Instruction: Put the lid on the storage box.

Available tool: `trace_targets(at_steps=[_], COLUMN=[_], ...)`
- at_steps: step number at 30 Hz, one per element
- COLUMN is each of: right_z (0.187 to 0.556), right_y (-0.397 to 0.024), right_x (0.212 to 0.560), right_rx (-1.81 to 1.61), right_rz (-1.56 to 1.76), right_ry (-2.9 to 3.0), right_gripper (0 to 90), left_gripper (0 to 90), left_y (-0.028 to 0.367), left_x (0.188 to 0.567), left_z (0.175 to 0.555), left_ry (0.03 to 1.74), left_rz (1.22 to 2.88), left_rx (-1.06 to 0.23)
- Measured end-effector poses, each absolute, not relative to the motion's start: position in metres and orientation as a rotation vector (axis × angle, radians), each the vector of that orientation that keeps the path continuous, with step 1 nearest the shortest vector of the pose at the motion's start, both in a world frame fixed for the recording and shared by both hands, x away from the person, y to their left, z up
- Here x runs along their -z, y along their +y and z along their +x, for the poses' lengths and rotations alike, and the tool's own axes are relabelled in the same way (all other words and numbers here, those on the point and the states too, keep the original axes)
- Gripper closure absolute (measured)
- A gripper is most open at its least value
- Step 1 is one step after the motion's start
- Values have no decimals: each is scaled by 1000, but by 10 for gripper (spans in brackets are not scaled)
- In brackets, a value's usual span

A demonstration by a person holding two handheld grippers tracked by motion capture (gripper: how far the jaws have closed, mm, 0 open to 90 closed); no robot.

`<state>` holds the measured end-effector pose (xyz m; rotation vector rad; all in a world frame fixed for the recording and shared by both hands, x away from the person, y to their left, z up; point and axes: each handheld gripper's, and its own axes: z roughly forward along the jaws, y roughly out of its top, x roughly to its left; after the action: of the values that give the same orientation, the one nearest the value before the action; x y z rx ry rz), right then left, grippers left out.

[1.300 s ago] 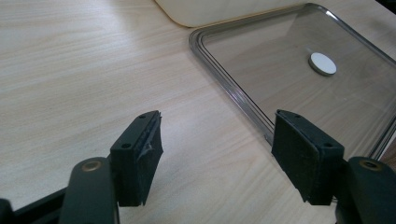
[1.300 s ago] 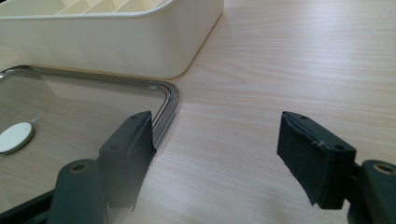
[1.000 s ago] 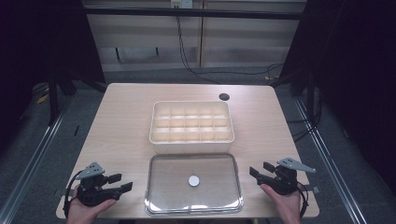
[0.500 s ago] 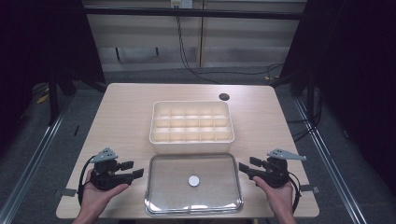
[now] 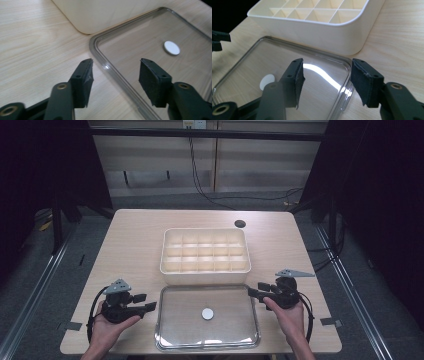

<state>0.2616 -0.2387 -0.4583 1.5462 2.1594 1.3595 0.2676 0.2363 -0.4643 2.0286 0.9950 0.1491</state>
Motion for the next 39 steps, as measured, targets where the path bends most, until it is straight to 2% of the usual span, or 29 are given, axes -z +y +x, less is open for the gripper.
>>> trace_targets(at_steps=[5,17,21,31,39], right_z=[265,269,269,268,267], right_y=[-240,-241,-238,-234,-233], right_x=[473,490,493,498,501], right_rx=[-1345,-1279,-1246,-1186,-1193], right_rz=[1555,1603,1604,1608,1651], right_ry=[2203,2217,2231,2238,2229], right_gripper=[483,496,503,503,537], left_gripper=[498,471,554,562,635], left_y=[232,218,218,210,208], left_x=[474,486,485,492,493], left_z=[268,271,270,271,270], left_ry=[989,996,975,957,942], left_rz=[2050,2115,2122,2183,2192], left_rx=[-113,-71,-81,-33,-41])
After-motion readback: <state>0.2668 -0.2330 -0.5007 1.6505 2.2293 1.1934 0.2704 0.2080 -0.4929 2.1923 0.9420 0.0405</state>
